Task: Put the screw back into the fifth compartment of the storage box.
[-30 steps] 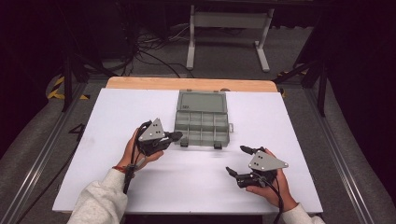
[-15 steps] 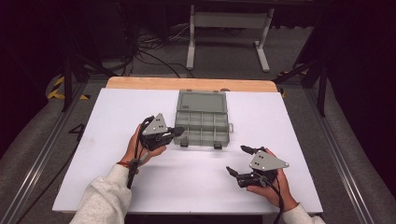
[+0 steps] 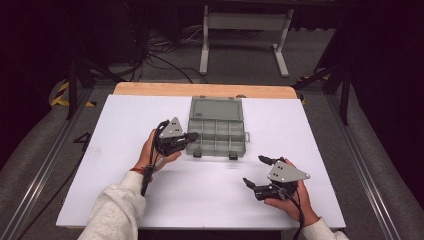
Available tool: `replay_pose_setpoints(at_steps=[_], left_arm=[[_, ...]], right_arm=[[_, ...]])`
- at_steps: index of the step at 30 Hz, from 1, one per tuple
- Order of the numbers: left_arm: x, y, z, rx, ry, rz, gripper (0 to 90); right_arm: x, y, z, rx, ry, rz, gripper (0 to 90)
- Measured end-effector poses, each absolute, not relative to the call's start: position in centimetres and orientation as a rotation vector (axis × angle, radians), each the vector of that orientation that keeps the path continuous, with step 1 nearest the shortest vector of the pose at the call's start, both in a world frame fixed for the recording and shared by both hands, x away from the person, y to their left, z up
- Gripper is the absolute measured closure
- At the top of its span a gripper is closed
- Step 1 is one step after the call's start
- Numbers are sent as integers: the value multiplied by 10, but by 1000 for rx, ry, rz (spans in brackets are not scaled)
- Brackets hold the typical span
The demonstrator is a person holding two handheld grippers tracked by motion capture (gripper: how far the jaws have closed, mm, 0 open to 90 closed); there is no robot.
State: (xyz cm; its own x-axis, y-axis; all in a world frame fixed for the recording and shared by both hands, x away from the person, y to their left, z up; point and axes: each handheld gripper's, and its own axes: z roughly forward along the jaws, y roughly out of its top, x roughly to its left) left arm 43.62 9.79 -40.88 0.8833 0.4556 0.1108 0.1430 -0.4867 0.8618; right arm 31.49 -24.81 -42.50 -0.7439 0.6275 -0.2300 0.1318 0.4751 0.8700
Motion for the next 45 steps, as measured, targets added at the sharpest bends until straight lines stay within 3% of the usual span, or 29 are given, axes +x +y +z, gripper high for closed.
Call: replay_pose_setpoints(at_steps=[45], left_arm=[[449,88,-437,2180,499,361,876]], right_arm=[[314,-247,-425,615,2209,1229,152]])
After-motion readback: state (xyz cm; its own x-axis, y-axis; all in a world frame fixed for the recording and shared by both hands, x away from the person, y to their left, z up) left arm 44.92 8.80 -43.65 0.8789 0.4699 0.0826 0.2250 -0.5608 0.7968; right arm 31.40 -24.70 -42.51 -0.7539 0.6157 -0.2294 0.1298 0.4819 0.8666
